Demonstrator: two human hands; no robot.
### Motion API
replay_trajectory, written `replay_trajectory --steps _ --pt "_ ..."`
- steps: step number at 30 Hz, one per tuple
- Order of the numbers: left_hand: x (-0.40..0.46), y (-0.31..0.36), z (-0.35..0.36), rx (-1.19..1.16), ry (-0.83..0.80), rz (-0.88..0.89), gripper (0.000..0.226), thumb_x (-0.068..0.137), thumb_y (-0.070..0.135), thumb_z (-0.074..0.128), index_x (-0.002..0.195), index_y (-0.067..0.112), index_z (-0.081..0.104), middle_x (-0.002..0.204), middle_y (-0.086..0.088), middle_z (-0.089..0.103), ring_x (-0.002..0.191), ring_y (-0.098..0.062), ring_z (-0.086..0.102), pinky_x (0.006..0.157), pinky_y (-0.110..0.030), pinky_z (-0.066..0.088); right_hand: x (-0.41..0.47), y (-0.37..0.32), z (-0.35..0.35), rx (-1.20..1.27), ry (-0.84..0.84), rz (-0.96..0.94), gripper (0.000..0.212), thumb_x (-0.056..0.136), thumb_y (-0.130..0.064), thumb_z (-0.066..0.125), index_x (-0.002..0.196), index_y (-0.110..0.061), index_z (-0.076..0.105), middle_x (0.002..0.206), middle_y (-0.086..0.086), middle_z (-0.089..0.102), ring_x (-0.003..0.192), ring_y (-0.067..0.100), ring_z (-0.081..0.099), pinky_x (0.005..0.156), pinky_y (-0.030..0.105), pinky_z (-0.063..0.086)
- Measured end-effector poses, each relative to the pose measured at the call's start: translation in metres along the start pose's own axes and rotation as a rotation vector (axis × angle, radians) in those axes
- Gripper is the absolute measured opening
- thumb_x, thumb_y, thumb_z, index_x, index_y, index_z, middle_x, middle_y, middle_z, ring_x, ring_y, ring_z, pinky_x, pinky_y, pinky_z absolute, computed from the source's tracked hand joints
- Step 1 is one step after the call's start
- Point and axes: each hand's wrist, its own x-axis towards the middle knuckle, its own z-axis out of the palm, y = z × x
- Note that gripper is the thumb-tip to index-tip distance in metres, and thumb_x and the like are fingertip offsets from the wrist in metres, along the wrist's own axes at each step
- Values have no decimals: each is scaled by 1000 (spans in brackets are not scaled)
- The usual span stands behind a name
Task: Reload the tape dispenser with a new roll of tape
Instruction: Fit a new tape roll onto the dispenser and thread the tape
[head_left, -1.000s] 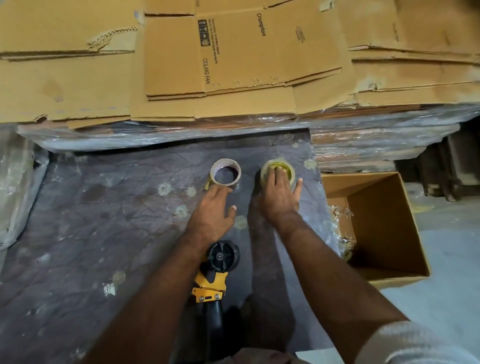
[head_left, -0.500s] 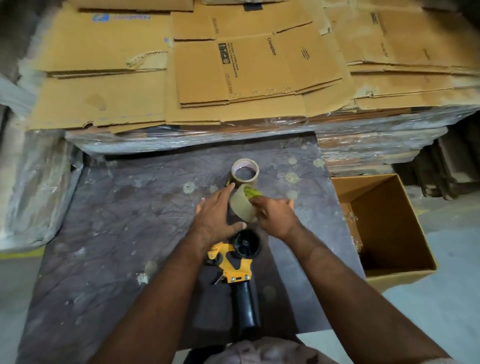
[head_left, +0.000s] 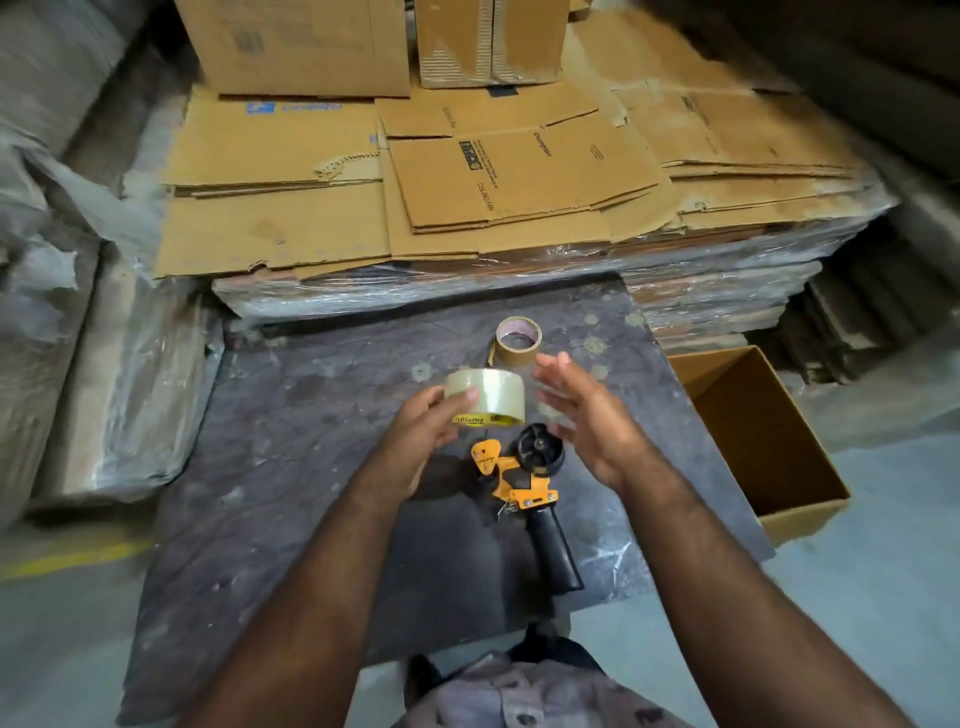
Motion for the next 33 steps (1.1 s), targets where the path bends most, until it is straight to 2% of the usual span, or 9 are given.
replay_trajectory --steps 3,6,9,13,16,21,26,30,33 --pt "-14 6 -1 -176 -57 -41 24 89 37 68 104 18 71 95 -4 77 100 -27 68 98 -39 46 -15 25 11 85 -74 146 45 96 -58 50 134 -36 60 138 -4 60 125 18 58 105 49 47" --pt "-26 11 3 -162 -123 -63 23 94 38 60 103 20 71 89 -2 79 95 -23 72 92 -35 50 -26 35 24 262 -106 133 41 99 -44 56 137 -28 54 134 6 63 118 25 65 100 46 54" --pt "-26 10 -2 -7 -69 -58 28 94 45 60 104 22 71 92 3 78 97 -19 72 89 -34 48 -35 28 29 267 -77 15 22 99 -24 60 120 -18 57 123 13 66 102 24 70 95 39 58" --pt "-23 7 -14 92 46 94 34 83 45 71 104 18 74 103 -2 76 108 -27 69 86 -32 49 -39 24 31 -227 152 -230 28 79 -32 81 98 -30 61 118 8 58 93 23 65 75 39 56" --pt "-30 12 -9 96 7 205 35 80 42 76 106 18 75 105 1 77 101 -11 72 88 -28 54 -32 23 29 -639 305 -404 38 70 -39 86 101 -32 64 123 5 48 112 18 53 96 28 46" --pt "-19 18 1 386 143 362 36 72 33 88 103 19 76 100 7 77 93 -3 72 84 -21 57 -25 17 32 -740 359 -580 42 70 -33 89 103 -21 68 123 3 46 110 8 43 85 -3 27" --pt "1 22 -2 282 145 310 7 78 17 84 81 21 79 96 5 80 91 -14 76 89 -40 61 -15 4 21 -767 329 -562 45 69 -40 88 106 -27 66 121 0 47 110 11 47 82 14 41" --pt "8 38 -1 252 4 237 10 83 6 78 89 0 73 95 -8 80 86 -17 75 84 -31 58 -6 -6 -2 -686 227 -494 40 64 -52 85 96 -45 62 121 0 50 114 21 56 92 39 56" --pt "11 51 -1 220 -122 210 8 86 8 75 88 3 70 97 -7 80 95 -16 76 87 -25 55 -3 -12 -20 -595 160 -426 35 70 -46 85 96 -40 62 126 2 54 113 23 62 90 38 58"
